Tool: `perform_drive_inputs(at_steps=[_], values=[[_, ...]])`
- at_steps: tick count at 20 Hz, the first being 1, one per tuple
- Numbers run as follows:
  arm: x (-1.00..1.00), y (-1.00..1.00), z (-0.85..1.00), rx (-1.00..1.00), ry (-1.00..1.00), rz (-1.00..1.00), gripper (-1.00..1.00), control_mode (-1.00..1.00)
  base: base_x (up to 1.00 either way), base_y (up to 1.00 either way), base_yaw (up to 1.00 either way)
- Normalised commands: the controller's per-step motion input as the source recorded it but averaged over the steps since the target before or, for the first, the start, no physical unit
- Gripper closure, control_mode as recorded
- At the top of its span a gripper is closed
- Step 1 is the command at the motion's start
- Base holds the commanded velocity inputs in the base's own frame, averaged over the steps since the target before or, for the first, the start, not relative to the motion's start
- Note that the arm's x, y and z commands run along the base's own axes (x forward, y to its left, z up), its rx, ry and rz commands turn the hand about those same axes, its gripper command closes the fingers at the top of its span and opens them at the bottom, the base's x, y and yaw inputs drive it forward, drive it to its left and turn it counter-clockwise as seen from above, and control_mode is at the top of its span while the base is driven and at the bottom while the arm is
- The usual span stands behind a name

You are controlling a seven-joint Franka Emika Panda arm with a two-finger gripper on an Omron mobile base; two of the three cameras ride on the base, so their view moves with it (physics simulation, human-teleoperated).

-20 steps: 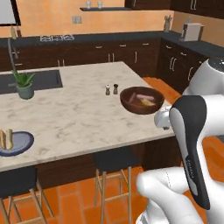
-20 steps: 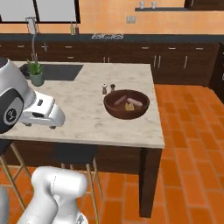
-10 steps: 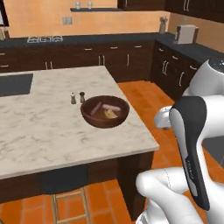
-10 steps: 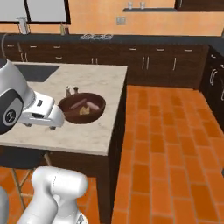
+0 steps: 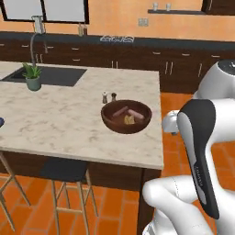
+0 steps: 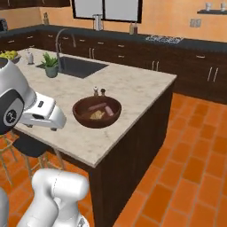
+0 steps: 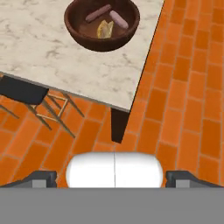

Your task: Place one bun and one sausage from the bowl on each plate.

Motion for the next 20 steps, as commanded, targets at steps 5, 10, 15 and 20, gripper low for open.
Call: perform_drive_inputs(at_steps=[5, 10, 15, 20], values=[[0.00, 0.00, 0.00, 0.00, 0.00, 0.00, -1.00, 1.00, 0.11, -0.69, 0.73], [0.00, 0.00, 0.00, 0.00, 0.00, 0.00, -1.00, 1.00, 0.05, -0.67, 0.74], [0.00, 0.00, 0.00, 0.00, 0.00, 0.00, -1.00, 1.00, 0.01, -0.69, 0.73], [0.00, 0.00, 0.00, 0.00, 0.00, 0.00, -1.00, 1.00, -0.02, -0.84, 0.68]])
